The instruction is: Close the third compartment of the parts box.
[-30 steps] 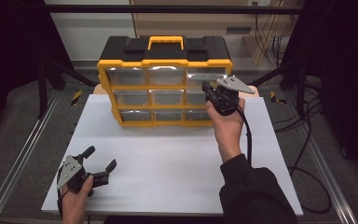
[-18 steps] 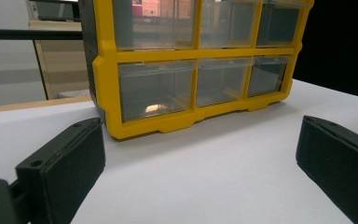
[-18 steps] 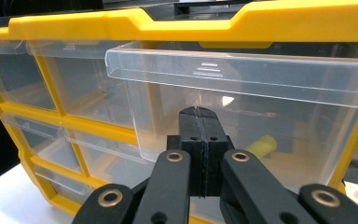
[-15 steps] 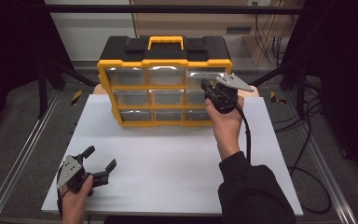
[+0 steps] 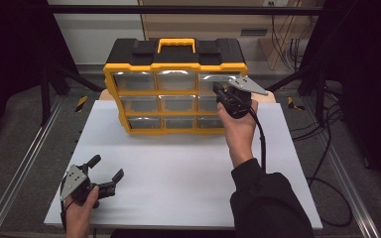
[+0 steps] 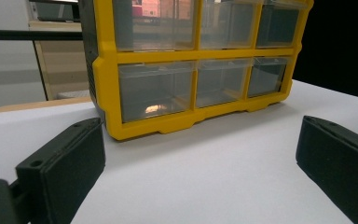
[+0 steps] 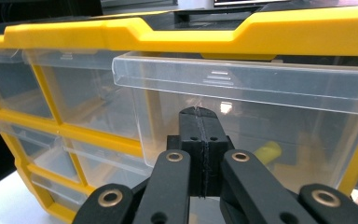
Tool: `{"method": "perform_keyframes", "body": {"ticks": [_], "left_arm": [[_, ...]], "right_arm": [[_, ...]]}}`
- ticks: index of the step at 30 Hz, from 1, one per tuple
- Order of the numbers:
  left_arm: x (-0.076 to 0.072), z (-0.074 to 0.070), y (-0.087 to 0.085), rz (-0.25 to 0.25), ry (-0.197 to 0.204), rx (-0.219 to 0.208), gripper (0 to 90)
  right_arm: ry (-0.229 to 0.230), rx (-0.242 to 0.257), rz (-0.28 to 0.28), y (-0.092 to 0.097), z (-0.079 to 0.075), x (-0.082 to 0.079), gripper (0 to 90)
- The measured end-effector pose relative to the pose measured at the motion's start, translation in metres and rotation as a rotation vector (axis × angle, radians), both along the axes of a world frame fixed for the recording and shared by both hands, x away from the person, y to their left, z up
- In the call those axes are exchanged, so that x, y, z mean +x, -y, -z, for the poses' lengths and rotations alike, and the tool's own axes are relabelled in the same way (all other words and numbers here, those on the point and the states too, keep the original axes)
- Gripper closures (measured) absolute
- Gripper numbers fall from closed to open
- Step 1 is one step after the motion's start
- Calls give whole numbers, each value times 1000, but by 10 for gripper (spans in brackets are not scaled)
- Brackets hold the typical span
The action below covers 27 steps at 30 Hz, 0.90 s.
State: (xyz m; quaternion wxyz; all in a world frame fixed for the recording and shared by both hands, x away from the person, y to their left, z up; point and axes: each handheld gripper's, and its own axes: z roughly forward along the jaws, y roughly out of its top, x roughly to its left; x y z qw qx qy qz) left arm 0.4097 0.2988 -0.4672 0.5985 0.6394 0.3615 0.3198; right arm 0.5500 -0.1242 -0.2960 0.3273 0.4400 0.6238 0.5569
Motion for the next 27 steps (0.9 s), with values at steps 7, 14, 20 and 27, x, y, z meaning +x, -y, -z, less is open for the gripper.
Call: {"method": "perform_keyframes", "body": {"ticks": [7, 14, 20, 27], "left_arm": [[0, 0, 0, -2, 1, -1, 10], [0, 0, 0, -1, -1, -3, 10], [0, 0, 0, 0, -1, -2, 10], [0, -1, 0, -1, 0, -3, 10]], "right_arm": [[-5, 20, 6, -2, -1, 4, 900], [7, 10, 27, -1, 0, 7, 900], [15, 3, 36, -1, 0, 8, 900], [13, 18, 43, -2, 0, 12, 900]]}}
